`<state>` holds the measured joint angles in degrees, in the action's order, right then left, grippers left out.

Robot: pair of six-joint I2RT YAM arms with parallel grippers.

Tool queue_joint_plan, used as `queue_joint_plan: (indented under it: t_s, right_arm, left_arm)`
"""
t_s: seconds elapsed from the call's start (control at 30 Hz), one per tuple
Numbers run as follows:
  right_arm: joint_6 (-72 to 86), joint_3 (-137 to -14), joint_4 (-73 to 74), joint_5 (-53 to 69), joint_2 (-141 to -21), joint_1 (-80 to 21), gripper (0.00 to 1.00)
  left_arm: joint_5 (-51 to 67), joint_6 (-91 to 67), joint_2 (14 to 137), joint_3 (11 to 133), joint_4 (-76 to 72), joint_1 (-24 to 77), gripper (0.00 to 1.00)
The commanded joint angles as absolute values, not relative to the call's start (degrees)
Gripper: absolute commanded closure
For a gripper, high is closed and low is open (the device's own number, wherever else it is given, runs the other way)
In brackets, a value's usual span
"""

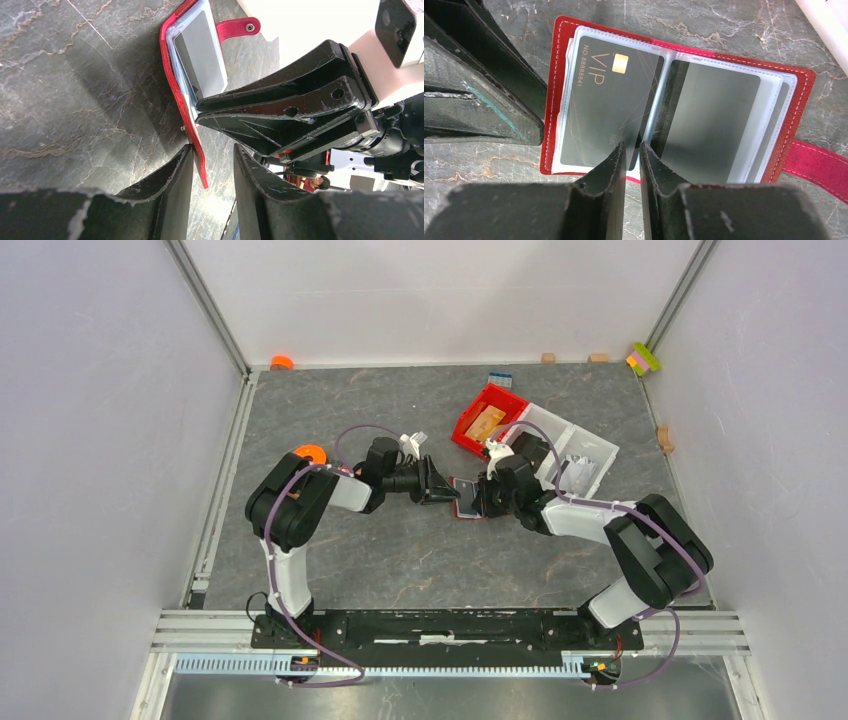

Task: Take the credit cards out of the card holder
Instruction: Remove the credit card from the card holder.

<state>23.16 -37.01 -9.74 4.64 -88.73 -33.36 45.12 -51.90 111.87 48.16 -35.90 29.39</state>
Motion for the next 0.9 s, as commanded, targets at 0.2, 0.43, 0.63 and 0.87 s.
queue_joint_plan:
  t_s: [0.2, 0.43, 0.63, 0.87]
  right_arm:
    - [24.02, -36.94, -11.40, 6.71, -89.26, -33.22, 0.80]
    - [24.24, -36.74, -11.67, 7.25, -89.27, -33.20, 0.81]
    - [24.18, -36.49, -11.80, 7.49, -88.48, -33.22, 0.82]
    - [23.78, -33.20, -13.71, 4.19, -81.44, -33.05, 0.81]
  left_arm:
    - [41.43, -44.87, 112.56, 53.26, -22.86, 30.41, 0.54]
    - [40.69, -43.33, 113.29, 54.49, -20.21, 30.85, 0.64]
    - [40.21, -42.12, 111.13, 53.46, -20.78, 30.86, 0.90]
    - [40.18, -39.87, 108.54, 52.93, -19.32, 30.78, 0.98]
